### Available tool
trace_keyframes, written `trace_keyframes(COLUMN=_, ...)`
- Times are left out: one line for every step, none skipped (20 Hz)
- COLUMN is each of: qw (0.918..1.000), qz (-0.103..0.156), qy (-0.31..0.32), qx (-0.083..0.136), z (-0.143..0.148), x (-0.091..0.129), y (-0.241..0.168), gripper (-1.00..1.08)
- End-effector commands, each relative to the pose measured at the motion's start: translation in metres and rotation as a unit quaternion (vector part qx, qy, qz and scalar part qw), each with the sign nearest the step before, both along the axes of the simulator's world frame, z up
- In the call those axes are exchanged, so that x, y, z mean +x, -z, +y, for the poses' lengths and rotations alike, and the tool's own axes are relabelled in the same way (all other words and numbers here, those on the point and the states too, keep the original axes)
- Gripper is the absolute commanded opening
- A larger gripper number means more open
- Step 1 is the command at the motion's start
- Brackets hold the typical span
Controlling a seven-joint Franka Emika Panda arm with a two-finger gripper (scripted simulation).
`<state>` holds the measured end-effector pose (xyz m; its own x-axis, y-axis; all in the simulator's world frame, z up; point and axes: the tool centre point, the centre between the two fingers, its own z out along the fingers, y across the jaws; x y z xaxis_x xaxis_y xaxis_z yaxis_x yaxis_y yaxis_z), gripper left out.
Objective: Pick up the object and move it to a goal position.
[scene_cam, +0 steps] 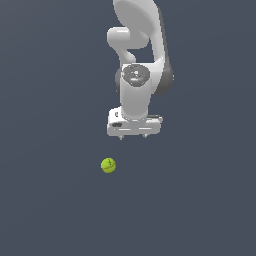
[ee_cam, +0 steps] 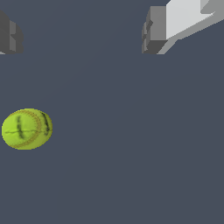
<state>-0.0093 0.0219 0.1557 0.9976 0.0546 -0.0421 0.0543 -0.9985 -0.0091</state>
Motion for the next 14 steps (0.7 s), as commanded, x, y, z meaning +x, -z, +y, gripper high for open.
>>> trace_keyframes(qw=1.0, qz=0.0, qy=0.0, qx=0.0, z=0.0, x=0.0, y=0.0, gripper=1.0)
trace_keyframes(qw=1.0, qz=-0.001, qy=-0.001, qx=0.0, z=0.0, x=0.0, y=-0.001, gripper=1.0)
trace_keyframes(qw=1.0, qz=-0.002, qy=-0.003, qx=-0.001, z=0.002, x=0.001, y=-0.002, gripper=1.0)
trace_keyframes(qw=1.0, qz=-0.005, qy=-0.006, qx=-0.001, z=0.003, x=0.003, y=-0.005, gripper=1.0)
trace_keyframes(qw=0.9999, qz=-0.008, qy=-0.01, qx=-0.002, z=0.006, x=0.005, y=-0.01, gripper=1.0)
trace_keyframes(qw=0.9998, qz=-0.013, qy=-0.014, qx=-0.003, z=0.009, x=0.007, y=-0.015, gripper=1.0)
trace_keyframes(qw=0.9997, qz=-0.017, qy=-0.019, qx=-0.004, z=0.013, x=0.009, y=-0.02, gripper=1.0)
trace_keyframes(qw=0.9996, qz=-0.02, qy=-0.022, qx=-0.005, z=0.016, x=0.01, y=-0.023, gripper=1.0)
trace_keyframes(qw=0.9995, qz=-0.022, qy=-0.023, qx=-0.005, z=0.018, x=0.011, y=-0.026, gripper=1.0)
trace_keyframes(qw=0.9994, qz=-0.023, qy=-0.023, qx=-0.006, z=0.019, x=0.011, y=-0.028, gripper=1.0)
trace_keyframes(qw=0.9994, qz=-0.023, qy=-0.023, qx=-0.006, z=0.019, x=0.011, y=-0.028, gripper=1.0)
trace_keyframes(qw=0.9995, qz=-0.023, qy=-0.023, qx=-0.006, z=0.019, x=0.011, y=-0.028, gripper=1.0)
trace_keyframes(qw=0.9995, qz=-0.022, qy=-0.023, qx=-0.006, z=0.018, x=0.011, y=-0.027, gripper=1.0)
trace_keyframes(qw=0.9995, qz=-0.022, qy=-0.023, qx=-0.005, z=0.018, x=0.011, y=-0.026, gripper=1.0)
